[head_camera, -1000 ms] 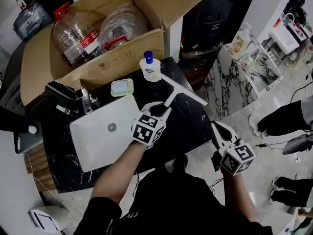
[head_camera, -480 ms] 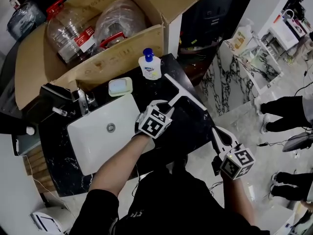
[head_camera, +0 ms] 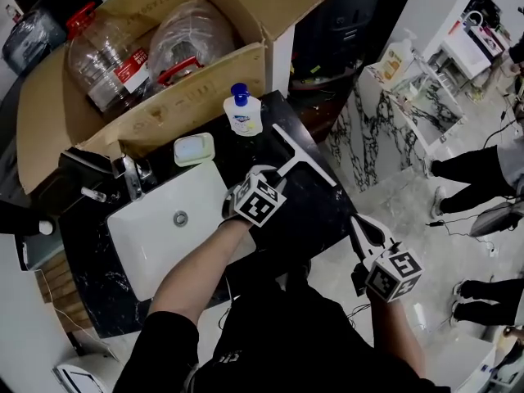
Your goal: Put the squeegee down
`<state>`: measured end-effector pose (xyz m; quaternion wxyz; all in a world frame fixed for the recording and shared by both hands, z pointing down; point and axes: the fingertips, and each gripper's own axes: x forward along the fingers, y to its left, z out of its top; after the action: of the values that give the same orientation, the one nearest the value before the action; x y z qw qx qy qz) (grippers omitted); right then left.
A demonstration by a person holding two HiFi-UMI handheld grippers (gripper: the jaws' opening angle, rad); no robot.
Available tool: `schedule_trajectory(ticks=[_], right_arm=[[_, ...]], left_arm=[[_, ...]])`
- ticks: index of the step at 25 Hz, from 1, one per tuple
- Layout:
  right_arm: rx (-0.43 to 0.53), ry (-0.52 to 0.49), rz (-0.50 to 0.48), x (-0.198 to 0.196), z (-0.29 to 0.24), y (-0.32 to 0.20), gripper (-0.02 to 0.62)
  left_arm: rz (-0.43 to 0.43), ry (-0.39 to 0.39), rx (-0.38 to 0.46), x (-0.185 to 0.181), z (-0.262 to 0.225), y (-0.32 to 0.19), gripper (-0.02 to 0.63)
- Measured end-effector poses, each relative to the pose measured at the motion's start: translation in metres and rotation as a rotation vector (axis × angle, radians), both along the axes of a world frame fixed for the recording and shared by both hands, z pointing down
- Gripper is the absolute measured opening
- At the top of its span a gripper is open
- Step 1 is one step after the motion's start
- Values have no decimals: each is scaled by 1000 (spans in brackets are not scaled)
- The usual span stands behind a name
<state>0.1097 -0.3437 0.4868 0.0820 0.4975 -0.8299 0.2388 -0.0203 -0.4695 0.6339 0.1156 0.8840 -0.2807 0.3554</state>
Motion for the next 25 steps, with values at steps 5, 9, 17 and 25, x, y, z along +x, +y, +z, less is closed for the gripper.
schedule_trajectory(ticks=[5,9,17,25], right_arm=[[-3,2,19,-1,-1,6,6],[5,9,34,-4,-7,9,6],[63,68,69,-3,-36,10,6],[160,77,30,1,-73,-15,6]], left_arm=[[7,7,22,-3,-2,-2,103],[12,43,53,-3,-16,-3,123],[-10,158,109,-18,-63,3,123],[-114,283,167,-45,-133,17,84]])
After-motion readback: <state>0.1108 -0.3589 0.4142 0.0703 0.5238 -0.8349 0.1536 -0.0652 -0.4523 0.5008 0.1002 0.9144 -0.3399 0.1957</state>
